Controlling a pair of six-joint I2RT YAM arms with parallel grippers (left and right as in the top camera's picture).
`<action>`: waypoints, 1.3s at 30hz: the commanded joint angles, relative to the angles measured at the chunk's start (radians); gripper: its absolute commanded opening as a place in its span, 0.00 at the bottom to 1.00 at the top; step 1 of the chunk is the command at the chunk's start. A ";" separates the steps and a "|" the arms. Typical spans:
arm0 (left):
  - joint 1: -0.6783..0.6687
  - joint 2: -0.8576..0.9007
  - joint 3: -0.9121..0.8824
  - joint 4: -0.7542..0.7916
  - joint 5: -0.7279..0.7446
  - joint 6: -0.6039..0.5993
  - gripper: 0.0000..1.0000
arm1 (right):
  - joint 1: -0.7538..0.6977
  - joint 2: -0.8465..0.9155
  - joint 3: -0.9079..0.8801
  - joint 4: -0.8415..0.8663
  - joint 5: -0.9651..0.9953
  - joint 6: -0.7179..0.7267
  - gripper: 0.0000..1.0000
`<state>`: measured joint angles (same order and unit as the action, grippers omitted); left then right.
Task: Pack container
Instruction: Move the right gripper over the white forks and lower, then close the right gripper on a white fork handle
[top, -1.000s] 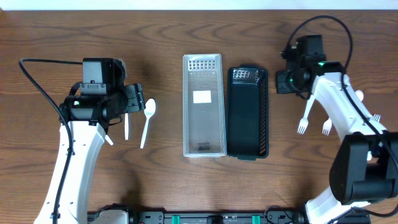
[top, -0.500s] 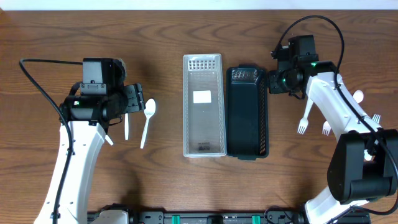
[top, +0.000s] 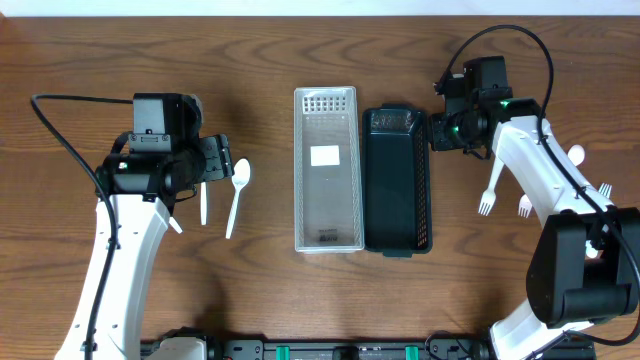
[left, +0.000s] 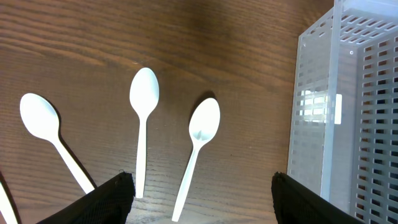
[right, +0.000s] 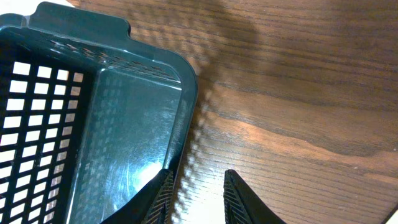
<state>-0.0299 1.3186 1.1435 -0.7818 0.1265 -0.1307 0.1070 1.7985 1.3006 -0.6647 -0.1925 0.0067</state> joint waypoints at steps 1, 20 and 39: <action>-0.003 0.001 0.017 -0.003 -0.011 0.006 0.73 | 0.008 0.010 0.014 0.001 -0.013 -0.004 0.30; -0.003 0.001 0.017 -0.003 -0.011 0.006 0.74 | -0.144 -0.123 0.018 -0.259 0.413 0.529 0.64; -0.003 0.001 0.017 -0.003 -0.011 0.006 0.74 | -0.166 -0.018 -0.235 -0.118 0.356 0.531 0.71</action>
<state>-0.0299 1.3186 1.1435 -0.7822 0.1265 -0.1307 -0.0540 1.7729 1.0912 -0.7990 0.1654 0.5171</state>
